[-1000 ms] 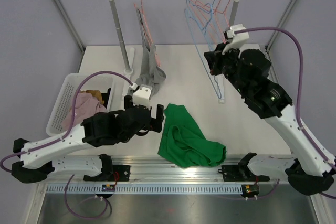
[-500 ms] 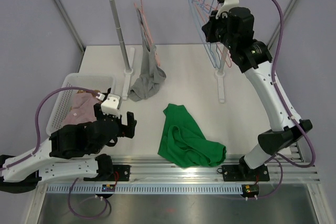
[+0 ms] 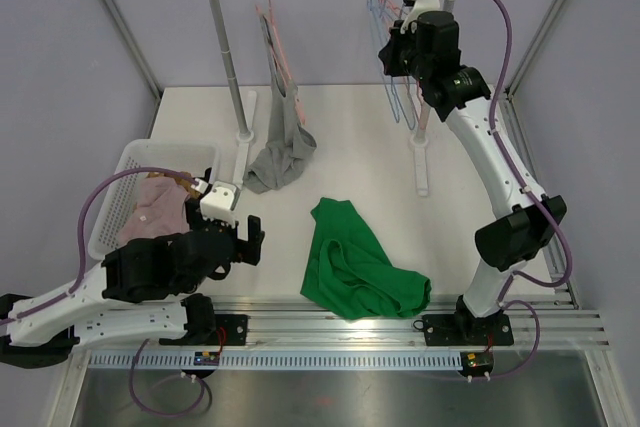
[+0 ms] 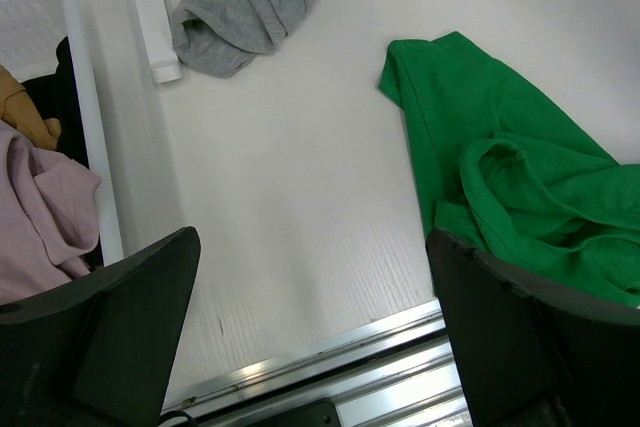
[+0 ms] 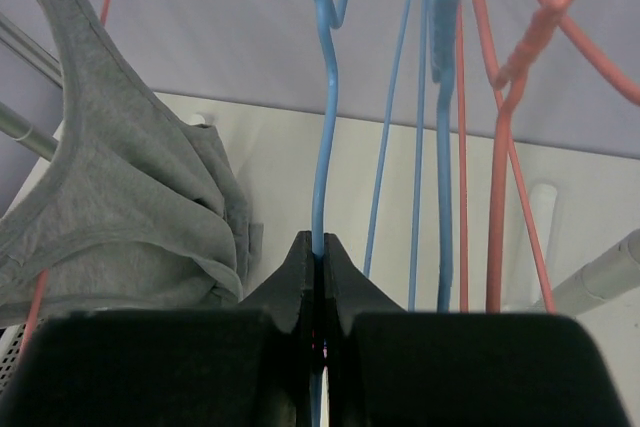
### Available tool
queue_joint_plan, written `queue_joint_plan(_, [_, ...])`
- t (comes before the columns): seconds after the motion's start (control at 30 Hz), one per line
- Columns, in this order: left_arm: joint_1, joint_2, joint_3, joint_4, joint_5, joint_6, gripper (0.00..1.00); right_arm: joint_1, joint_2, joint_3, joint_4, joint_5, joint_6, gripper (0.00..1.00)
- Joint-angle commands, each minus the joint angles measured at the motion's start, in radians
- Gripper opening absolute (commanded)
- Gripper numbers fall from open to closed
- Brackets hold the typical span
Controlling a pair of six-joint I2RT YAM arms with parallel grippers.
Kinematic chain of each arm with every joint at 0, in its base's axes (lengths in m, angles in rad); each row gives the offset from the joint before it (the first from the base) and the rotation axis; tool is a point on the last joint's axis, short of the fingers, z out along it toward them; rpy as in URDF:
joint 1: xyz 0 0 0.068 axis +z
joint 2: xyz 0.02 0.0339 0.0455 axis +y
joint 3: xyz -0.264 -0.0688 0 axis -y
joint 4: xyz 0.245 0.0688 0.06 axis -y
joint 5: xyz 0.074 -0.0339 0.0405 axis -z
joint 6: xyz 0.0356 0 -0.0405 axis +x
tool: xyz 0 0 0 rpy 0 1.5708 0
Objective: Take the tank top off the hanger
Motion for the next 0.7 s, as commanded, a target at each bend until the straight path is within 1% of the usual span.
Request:
queue_joint_plan(0.0, [-0.004, 0.007, 0.003, 0.037, -0.001, 0.002, 0.99, -0.034, -0.073, -0.061, 0.085, -0.013, 0.053, 0.00])
queue_joint_plan(0.2, [-0.004, -0.001, 0.003, 0.043, 0.002, 0.004, 0.99, -0.057, -0.102, -0.115, 0.085, -0.027, 0.059, 0.01])
queue_joint_plan(0.27, [-0.004, 0.004, 0.003, 0.048, 0.002, 0.007, 0.99, -0.060, -0.122, -0.132, 0.090, -0.032, 0.064, 0.09])
queue_joint_plan(0.33, [-0.004, 0.018, 0.006, 0.049, 0.002, 0.011, 0.99, -0.060, -0.129, -0.135, 0.082, -0.073, 0.065, 0.25])
queue_joint_plan(0.37, [-0.004, 0.027, 0.009, 0.051, 0.001, 0.014, 0.99, -0.060, -0.139, -0.134, 0.070, -0.081, 0.062, 0.42])
queue_joint_plan(0.4, [-0.004, 0.036, 0.015, 0.051, 0.004, 0.013, 0.99, -0.060, -0.148, -0.135, 0.064, -0.090, 0.058, 0.49])
queue_joint_plan(0.43, [-0.004, 0.065, 0.018, 0.053, 0.004, 0.010, 0.99, -0.060, -0.172, -0.137, 0.059, -0.099, 0.056, 0.59])
queue_joint_plan(0.47, [-0.004, 0.085, 0.024, 0.054, 0.005, 0.007, 0.99, -0.060, -0.186, -0.140, 0.045, -0.099, 0.056, 0.78])
queue_joint_plan(0.53, [-0.004, 0.140, 0.030, 0.092, 0.019, -0.003, 0.99, -0.060, -0.221, -0.147, 0.033, -0.092, 0.053, 0.89])
queue_joint_plan(0.57, [-0.004, 0.159, 0.029, 0.117, 0.045, 0.002, 0.99, -0.060, -0.260, -0.158, 0.018, -0.090, 0.053, 0.99])
queue_joint_plan(0.67, [-0.007, 0.243, 0.026, 0.244, 0.106, 0.025, 0.99, -0.060, -0.344, -0.179, -0.025, -0.090, 0.048, 0.99])
